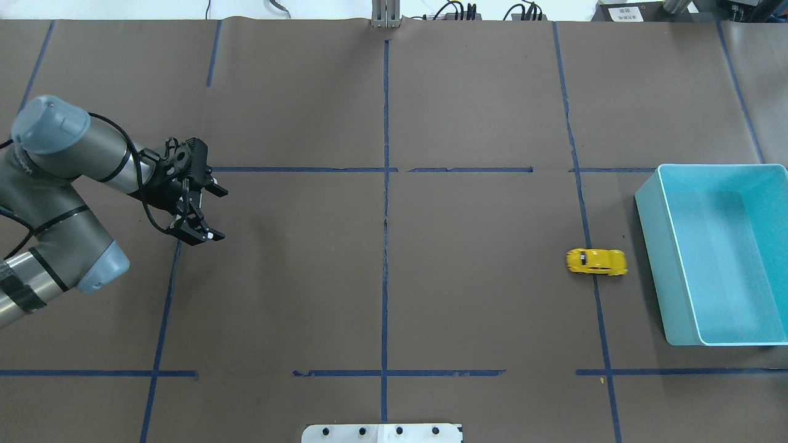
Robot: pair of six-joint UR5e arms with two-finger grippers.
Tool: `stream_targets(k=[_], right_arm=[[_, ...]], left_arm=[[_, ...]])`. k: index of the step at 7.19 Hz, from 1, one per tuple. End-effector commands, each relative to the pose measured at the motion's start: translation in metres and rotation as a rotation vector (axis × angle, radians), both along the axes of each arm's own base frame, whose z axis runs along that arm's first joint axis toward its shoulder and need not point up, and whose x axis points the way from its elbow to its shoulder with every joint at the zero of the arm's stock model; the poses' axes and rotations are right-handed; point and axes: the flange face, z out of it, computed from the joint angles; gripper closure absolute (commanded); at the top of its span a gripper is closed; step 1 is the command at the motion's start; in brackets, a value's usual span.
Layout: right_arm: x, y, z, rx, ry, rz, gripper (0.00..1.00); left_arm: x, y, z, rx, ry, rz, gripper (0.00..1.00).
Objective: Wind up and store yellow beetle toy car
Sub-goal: 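Release the car and raise the left gripper away from it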
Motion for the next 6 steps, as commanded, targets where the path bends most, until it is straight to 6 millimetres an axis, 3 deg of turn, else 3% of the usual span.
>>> stream_targets(k=[1,3,4,5,6], right_arm=[[0.000,-0.003,-0.004,0.008,-0.001,0.001,0.00],[-0.002,-0.015,-0.021,0.042,-0.015,0.004,0.00],[-0.003,-0.021,-0.057,0.107,-0.037,0.010,0.00],[-0.004,-0.022,-0.076,0.145,-0.040,0.007,0.00],[-0.011,-0.023,-0.097,0.185,-0.066,-0.003,0.00]], left_arm=[[-0.032,-0.020,-0.039,-0.184,-0.072,-0.047,0.00],[-0.059,-0.032,-0.045,-0.273,-0.143,-0.101,0.01],[-0.082,-0.036,-0.055,-0.351,-0.213,-0.148,0.01],[-0.109,-0.039,-0.064,-0.414,-0.290,-0.217,0.01],[-0.129,-0.045,-0.056,-0.460,-0.368,-0.283,0.01]])
